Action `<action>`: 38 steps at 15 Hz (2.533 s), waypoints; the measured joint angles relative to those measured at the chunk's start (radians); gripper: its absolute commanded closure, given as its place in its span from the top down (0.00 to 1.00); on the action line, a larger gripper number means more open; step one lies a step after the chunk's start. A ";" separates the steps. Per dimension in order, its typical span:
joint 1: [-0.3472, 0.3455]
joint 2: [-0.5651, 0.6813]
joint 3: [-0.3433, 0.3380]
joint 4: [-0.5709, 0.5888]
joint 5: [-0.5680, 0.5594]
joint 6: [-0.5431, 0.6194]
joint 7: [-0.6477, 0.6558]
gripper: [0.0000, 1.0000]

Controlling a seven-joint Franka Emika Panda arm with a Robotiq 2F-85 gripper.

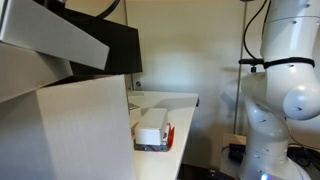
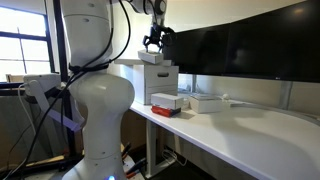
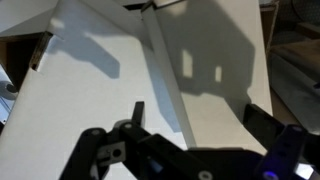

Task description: Remove the white box from the top of the storage box.

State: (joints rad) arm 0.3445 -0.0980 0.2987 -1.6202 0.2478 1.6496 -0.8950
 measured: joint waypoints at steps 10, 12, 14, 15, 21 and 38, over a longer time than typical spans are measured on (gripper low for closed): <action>0.000 -0.078 -0.042 -0.124 0.110 0.129 0.000 1.00; 0.000 -0.086 -0.046 -0.135 0.114 0.129 0.000 0.73; 0.000 -0.091 -0.047 -0.141 0.118 0.129 0.000 0.60; 0.000 -0.094 -0.047 -0.142 0.119 0.129 0.000 0.54; 0.000 -0.098 -0.057 -0.143 0.120 0.147 0.000 0.16; 0.000 -0.051 -0.039 -0.146 0.117 0.230 0.026 0.40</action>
State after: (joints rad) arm 0.3443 -0.1493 0.2600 -1.7665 0.3646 1.8798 -0.8686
